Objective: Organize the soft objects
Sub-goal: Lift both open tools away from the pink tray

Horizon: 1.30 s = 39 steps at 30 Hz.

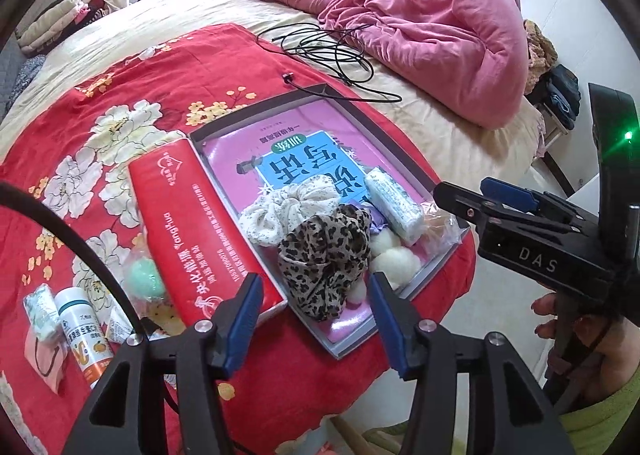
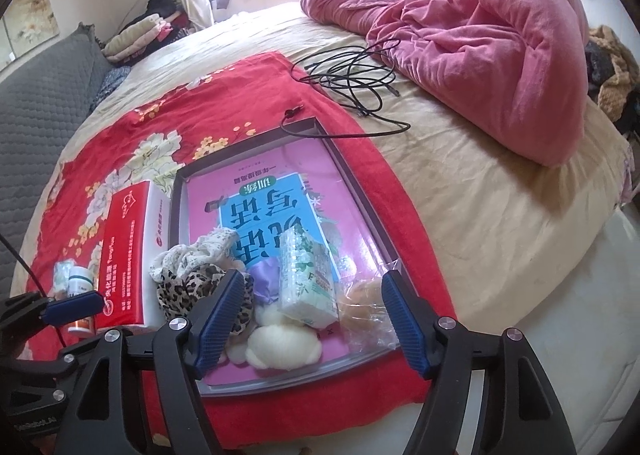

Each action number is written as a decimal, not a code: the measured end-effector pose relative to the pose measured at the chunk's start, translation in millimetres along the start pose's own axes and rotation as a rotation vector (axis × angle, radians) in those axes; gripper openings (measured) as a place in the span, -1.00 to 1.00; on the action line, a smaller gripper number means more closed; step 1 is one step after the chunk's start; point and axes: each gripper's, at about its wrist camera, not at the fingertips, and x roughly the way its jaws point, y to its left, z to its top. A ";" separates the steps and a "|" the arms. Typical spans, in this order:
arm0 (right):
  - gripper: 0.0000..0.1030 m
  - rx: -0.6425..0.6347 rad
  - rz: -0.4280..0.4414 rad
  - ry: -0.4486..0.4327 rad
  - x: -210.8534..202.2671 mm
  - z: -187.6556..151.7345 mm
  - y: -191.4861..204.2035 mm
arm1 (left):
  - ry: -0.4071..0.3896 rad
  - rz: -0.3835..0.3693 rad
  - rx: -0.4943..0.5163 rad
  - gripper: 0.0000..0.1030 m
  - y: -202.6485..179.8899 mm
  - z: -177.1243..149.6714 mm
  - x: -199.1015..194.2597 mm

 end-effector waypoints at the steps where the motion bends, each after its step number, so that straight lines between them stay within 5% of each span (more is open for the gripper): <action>1: 0.43 -0.001 -0.004 0.001 -1.1 -0.2 1.0 | -0.003 0.001 0.001 0.09 0.6 -0.6 -1.5; 39: 0.51 -0.155 -0.015 -0.041 -28.1 -5.1 77.9 | -0.086 0.067 -0.138 0.15 64.5 -39.9 -55.4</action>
